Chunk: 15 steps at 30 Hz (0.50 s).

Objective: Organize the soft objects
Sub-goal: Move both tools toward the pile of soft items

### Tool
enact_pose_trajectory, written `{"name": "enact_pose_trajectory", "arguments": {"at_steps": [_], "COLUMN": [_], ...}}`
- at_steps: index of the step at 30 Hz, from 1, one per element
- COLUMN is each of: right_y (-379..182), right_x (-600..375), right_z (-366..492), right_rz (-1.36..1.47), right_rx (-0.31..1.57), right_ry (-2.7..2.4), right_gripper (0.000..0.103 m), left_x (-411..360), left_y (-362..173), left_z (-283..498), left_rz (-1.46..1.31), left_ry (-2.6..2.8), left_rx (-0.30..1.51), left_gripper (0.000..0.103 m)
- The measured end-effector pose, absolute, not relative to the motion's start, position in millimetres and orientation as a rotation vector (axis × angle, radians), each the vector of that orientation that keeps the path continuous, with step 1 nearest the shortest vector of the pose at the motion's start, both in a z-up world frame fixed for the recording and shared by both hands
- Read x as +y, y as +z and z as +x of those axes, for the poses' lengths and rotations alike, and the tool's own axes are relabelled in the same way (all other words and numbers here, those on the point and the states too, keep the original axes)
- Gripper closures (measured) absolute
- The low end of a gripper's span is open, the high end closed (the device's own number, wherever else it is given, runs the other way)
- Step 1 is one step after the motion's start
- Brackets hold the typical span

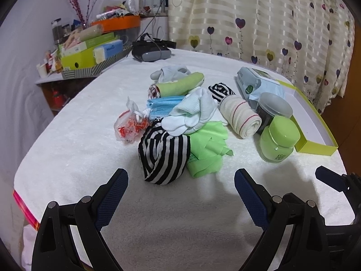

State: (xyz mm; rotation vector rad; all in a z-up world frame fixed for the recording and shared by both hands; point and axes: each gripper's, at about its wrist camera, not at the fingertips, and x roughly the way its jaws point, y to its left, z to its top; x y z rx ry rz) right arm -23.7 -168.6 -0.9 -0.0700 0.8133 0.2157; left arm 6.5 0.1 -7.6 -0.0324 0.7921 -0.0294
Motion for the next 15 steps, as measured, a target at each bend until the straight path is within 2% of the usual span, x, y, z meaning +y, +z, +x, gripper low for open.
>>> {"name": "enact_pose_trajectory", "arguments": {"at_steps": [15], "right_y": [9], "right_x": [-162], "right_z": [-23], "right_rz": [-0.084], "right_rx": [0.78], "right_ry": [0.24], "right_gripper": [0.024], "left_x": [26], "left_y": [-1], "left_z": [9], "left_rz": [-0.118], "left_ry": [-0.008], "left_rx": [0.763], "left_gripper": [0.006]}}
